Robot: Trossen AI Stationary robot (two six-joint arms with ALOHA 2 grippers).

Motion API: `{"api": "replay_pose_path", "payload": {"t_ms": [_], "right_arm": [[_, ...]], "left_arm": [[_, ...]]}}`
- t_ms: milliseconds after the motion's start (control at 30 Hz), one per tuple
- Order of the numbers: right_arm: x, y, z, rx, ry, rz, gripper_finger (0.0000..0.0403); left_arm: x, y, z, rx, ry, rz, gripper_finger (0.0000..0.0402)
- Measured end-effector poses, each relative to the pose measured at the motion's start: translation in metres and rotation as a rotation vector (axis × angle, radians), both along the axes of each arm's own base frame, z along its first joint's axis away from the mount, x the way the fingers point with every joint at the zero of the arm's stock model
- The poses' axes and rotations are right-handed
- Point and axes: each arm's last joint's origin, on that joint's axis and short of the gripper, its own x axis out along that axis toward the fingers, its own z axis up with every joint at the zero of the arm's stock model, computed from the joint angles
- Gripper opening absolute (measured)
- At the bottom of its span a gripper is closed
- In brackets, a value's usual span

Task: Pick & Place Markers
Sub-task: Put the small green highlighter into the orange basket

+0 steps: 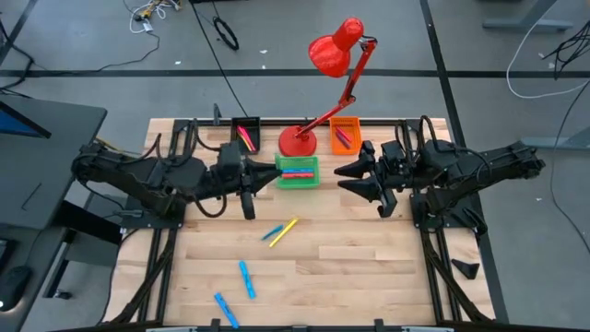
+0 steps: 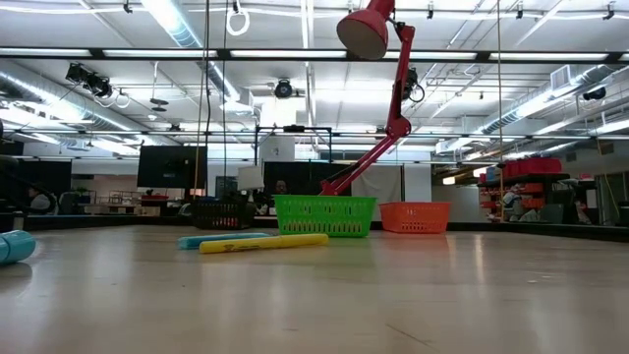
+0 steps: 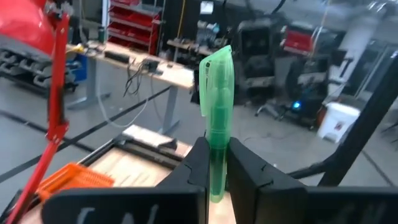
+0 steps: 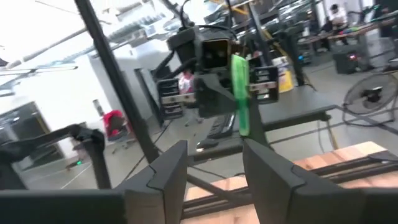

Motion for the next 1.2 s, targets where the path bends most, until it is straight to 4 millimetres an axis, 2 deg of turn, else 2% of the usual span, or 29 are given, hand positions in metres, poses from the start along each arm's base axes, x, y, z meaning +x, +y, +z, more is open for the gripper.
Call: {"api": "replay_pose_path", "payload": {"t_ms": [267,533,700,933,1200], "right_arm": [[0.004,-0.002,-0.004,0.028,0.054,-0.081,0.0159],[0.029,0.001,0.014,-0.068,0.225,-0.133,0.0159],[0.04,0.0,0.021,-0.105,0.21,-0.136,0.0159],[0.041,0.0,0.024,-0.117,0.196,-0.138,0.0158],[0.041,0.002,0.025,-0.089,0.187,-0.107,0.0158]], "left_arm": [[0.006,0.016,0.007,-0.011,-0.075,-0.025,0.0032],[0.023,0.024,0.005,-0.017,-0.095,-0.095,0.0032],[0.041,0.024,0.015,0.007,-0.082,-0.131,0.0032],[0.06,0.02,0.027,0.03,-0.062,-0.192,0.0032],[0.071,0.02,0.021,0.041,-0.028,-0.182,0.0032]]}}
